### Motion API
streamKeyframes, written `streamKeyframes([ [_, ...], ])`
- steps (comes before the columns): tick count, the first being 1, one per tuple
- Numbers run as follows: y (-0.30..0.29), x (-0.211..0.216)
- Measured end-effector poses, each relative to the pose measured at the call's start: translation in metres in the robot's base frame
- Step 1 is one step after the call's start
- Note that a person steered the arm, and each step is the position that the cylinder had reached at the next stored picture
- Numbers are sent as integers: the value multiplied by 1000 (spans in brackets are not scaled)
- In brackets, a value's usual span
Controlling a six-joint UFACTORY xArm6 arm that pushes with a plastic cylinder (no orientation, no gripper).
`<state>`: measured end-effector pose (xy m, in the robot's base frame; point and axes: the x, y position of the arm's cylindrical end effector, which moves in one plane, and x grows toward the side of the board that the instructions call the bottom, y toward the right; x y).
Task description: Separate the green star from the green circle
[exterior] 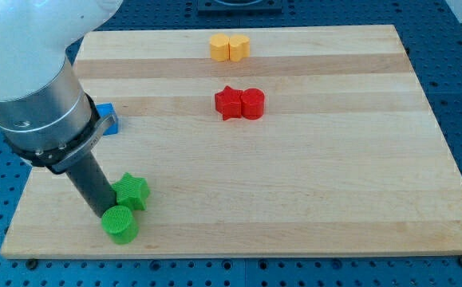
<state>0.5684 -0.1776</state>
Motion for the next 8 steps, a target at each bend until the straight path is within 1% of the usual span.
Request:
streamKeyframes([
  [1,-25,10],
  [2,-36,23],
  [3,-56,50],
  [4,-51,49],
  [5,-28,47],
  [6,15,45],
  [7,17,42],
  [8,32,-13],
])
